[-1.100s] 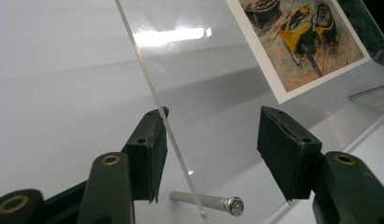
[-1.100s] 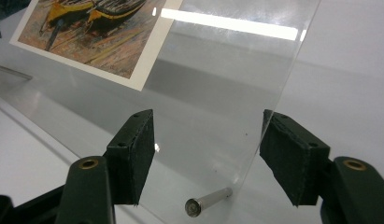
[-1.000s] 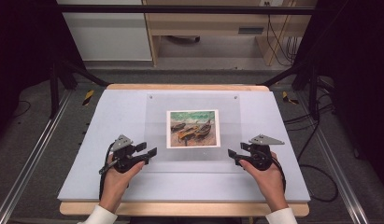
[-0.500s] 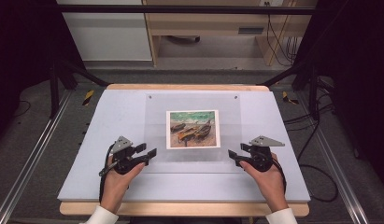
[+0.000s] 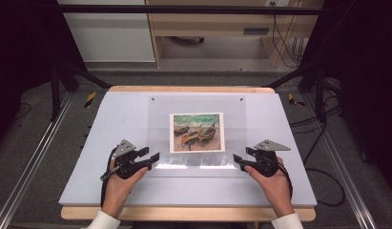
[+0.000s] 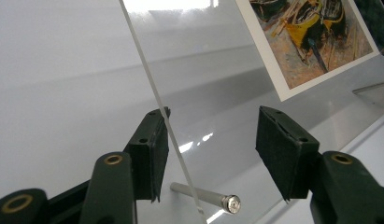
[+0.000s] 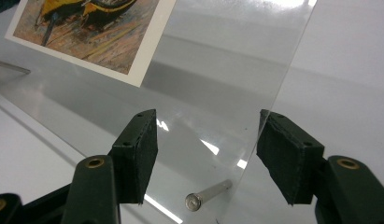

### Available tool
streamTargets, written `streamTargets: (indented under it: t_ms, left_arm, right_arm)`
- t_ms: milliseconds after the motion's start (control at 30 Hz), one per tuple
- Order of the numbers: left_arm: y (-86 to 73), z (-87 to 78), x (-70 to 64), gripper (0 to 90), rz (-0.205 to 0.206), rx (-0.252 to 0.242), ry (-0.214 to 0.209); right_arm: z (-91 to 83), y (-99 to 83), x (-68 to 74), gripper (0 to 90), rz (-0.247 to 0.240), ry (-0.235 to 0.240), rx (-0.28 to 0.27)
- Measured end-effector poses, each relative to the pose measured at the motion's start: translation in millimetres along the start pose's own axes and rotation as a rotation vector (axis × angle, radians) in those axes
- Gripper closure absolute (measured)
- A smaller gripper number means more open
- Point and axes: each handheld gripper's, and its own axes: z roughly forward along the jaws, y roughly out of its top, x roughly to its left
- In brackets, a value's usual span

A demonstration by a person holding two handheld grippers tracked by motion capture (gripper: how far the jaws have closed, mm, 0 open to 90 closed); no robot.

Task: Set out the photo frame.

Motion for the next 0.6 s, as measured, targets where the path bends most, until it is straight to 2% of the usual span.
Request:
streamTargets:
  t_ms: [600]
  left_arm:
    - [-1.7,-5.5,-1.9,47.6,0.022,0.015,0.002]
  right_arm:
    - [-4.6,-3.1,2.4,43.6,-0.008,-0.013,-0.007]
